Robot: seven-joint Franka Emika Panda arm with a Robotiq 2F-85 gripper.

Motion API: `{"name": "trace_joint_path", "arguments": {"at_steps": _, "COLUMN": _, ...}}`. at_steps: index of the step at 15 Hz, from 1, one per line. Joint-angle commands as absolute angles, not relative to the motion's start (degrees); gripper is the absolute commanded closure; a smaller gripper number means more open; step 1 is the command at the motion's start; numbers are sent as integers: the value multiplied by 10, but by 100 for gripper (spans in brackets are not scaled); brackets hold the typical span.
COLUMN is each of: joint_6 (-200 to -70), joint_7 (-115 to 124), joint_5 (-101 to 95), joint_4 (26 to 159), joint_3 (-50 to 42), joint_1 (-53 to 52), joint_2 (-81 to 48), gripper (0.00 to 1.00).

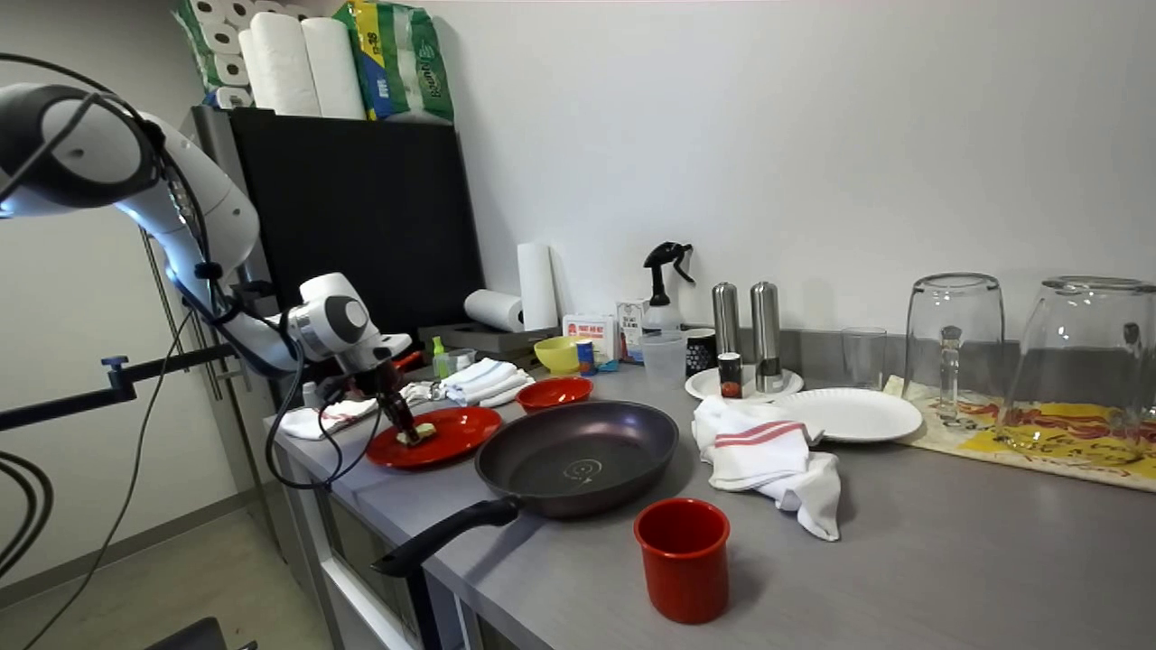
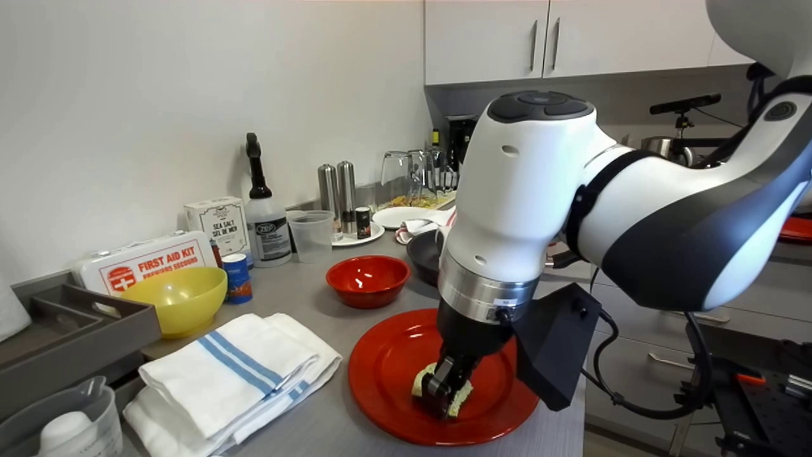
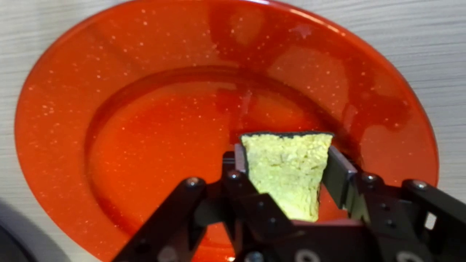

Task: Pick up the sponge and clean the red plate

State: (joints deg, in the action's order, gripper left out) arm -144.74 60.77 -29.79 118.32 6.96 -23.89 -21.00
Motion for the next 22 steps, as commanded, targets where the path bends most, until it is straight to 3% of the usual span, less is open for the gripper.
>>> {"name": "trace_joint_path", "arguments": {"at_steps": 1, "joint_6": -1437, "joint_7": 596, "joint_5": -292, "joint_4": 1173, "joint_3": 64, "joint_1": -250, "joint_2": -212, "gripper": 73}}
{"name": "trace_joint_path", "arguments": {"at_steps": 22, "joint_6": -1417, "joint_7": 588, "joint_5": -311, "joint_4": 1080, "joint_3": 6, "joint_1": -251, "joint_2": -281, "gripper": 73}}
